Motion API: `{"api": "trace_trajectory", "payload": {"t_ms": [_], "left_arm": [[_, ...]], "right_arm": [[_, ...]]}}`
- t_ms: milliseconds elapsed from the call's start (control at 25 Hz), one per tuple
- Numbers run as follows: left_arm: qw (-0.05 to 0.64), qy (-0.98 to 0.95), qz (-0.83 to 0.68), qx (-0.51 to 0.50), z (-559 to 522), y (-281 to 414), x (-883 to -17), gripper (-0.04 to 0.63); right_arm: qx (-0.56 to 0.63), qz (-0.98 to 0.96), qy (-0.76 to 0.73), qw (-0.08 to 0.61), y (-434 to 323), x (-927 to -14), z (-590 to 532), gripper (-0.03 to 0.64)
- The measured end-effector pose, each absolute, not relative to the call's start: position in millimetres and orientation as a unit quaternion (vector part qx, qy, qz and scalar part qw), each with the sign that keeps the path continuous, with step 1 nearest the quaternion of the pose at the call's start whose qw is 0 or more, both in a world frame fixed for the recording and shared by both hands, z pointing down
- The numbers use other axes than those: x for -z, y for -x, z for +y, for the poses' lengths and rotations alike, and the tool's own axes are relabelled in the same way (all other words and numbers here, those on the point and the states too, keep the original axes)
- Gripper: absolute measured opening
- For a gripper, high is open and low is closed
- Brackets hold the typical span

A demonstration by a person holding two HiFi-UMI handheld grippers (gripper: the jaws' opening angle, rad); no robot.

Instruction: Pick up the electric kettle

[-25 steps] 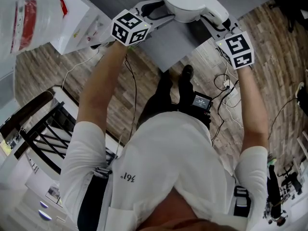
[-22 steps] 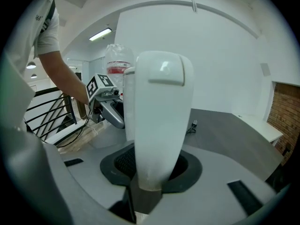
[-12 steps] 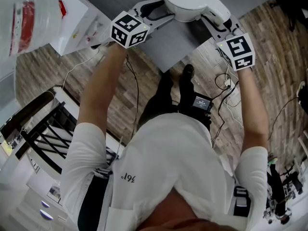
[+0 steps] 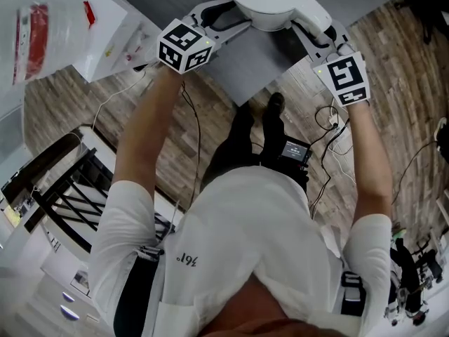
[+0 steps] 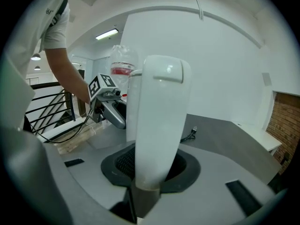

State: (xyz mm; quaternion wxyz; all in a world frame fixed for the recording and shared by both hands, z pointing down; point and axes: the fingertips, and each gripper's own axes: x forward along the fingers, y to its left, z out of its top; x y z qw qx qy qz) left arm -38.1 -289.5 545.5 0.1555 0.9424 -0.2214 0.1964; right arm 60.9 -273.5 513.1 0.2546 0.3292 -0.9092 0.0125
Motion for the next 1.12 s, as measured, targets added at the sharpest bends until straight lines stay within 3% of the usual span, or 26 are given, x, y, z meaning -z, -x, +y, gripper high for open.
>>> {"api": "trace_trajectory", "payload": {"t_ms": [1120], "left_arm": [[0.114, -0.949, -0.236, -0.175, -271.4, 56.4, -475.2, 0.235]], "right_arm": [[0.004, -0.917, -0.330, 0.227, -42.8, -443.7, -254.3, 0.095]]}}
